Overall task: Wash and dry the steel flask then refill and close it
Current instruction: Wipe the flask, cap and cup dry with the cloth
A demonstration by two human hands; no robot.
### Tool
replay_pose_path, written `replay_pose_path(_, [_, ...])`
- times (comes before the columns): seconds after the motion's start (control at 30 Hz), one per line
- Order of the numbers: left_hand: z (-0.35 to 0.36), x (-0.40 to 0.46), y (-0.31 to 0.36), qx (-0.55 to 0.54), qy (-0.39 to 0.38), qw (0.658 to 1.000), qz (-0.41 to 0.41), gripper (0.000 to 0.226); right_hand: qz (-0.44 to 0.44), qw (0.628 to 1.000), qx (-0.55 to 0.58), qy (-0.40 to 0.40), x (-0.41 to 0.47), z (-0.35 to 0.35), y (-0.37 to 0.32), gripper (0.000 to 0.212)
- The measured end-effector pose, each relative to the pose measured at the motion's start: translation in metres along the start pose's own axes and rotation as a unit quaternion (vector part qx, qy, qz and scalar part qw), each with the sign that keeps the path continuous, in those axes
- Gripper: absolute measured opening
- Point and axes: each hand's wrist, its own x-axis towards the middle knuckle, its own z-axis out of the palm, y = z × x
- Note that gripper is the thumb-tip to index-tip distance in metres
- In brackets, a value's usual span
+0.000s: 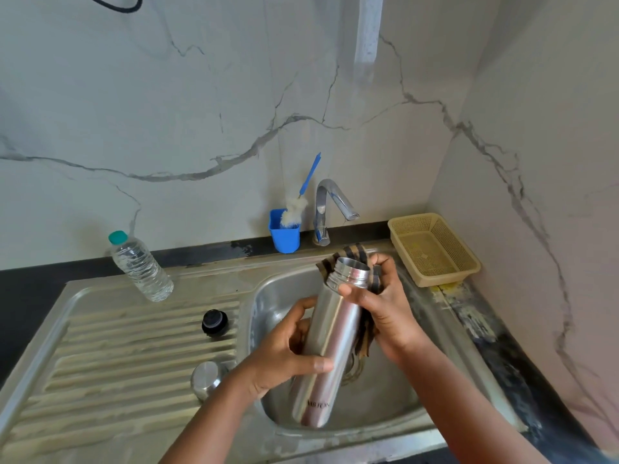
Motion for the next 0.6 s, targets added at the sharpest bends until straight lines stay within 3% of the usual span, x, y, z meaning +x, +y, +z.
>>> replay_pose_path(0.1, [0.013,0.007,0.000,0.108,0.059,0.992,-0.006,0.116,-0.046,0.993,-0.020,0.103,0.000,0.010,0.010,0.070])
replay_pose_path(0.17, [0.025,0.011,-0.006,0.220,0.134,0.966,0.014,0.126,-0.074,0.981,-0.030,0.176,-0.003,0.016,0.019,0.070])
replay_pose_path(0.23, [0.036,0.013,-0.015,0.300,0.217,0.928,0.040,0.112,-0.094,0.974,-0.025,0.203,-0.007,0.021,0.024,0.069])
replay_pose_path(0.3, [0.038,0.014,-0.017,0.310,0.252,0.915,0.056,0.093,-0.095,0.976,-0.031,0.194,-0.008,0.021,0.026,0.069])
replay_pose_path(0.37, [0.030,0.012,-0.014,0.260,0.201,0.943,0.043,0.089,-0.073,0.986,-0.033,0.146,-0.006,0.014,0.018,0.071])
replay_pose_path(0.47, [0.011,0.003,-0.002,0.176,0.020,0.984,-0.011,0.091,-0.024,1.000,-0.007,-0.012,0.000,-0.004,-0.001,0.070])
replay_pose_path(0.53, [0.003,-0.002,0.006,0.124,-0.086,0.988,-0.023,0.088,0.006,0.992,0.019,-0.127,0.006,-0.013,-0.008,0.070])
replay_pose_path(0.6, [0.000,-0.005,0.008,0.084,-0.118,0.989,-0.019,0.085,0.024,0.982,0.047,-0.183,0.011,-0.016,-0.009,0.076])
